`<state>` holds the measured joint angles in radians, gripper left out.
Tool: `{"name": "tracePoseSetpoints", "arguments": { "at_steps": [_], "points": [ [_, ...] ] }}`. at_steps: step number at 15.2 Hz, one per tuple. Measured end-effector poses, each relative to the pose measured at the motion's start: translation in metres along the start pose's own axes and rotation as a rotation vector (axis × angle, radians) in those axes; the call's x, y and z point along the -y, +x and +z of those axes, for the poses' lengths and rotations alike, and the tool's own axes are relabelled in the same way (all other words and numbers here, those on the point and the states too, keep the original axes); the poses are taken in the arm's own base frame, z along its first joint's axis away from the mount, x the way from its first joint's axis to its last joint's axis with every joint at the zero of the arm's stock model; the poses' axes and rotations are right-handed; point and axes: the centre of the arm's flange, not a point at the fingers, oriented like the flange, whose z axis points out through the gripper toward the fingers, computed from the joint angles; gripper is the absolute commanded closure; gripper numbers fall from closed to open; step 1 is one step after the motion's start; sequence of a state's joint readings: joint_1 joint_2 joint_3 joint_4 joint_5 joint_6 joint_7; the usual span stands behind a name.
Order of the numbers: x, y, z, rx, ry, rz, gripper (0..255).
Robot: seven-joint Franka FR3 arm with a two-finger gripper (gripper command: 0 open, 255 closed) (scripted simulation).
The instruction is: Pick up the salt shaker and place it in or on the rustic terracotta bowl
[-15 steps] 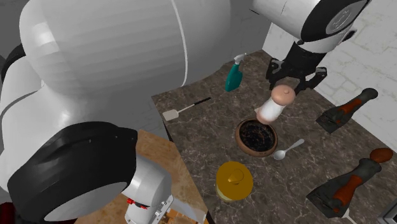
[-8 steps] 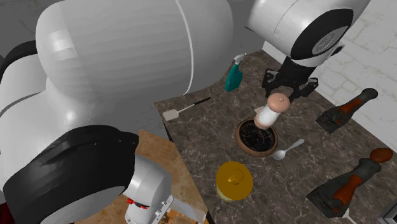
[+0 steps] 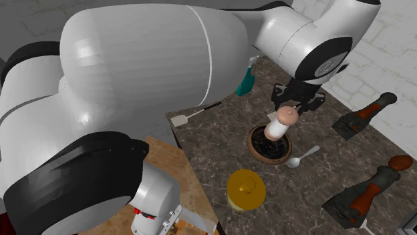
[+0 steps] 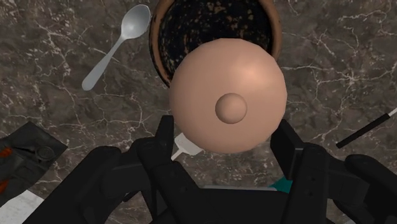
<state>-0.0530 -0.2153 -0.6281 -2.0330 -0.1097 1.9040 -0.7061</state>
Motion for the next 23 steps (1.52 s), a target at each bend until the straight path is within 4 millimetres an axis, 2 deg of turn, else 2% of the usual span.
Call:
{"name": "tracePoseSetpoints", "arguments": {
  "at_steps": [5, 11, 12, 18, 23],
  "points": [
    [0.0, -0.001, 0.025, 0.0, 0.0, 0.0, 255],
    [0.001, -0.002, 0.028, 0.0, 0.0, 0.0, 255],
    [0.001, -0.002, 0.028, 0.0, 0.0, 0.0, 0],
    [0.001, -0.002, 0.028, -0.001, 0.0, 0.0, 0],
    [0.002, -0.002, -0.017, -0.002, -0.001, 0.0, 0]
  ]
}}
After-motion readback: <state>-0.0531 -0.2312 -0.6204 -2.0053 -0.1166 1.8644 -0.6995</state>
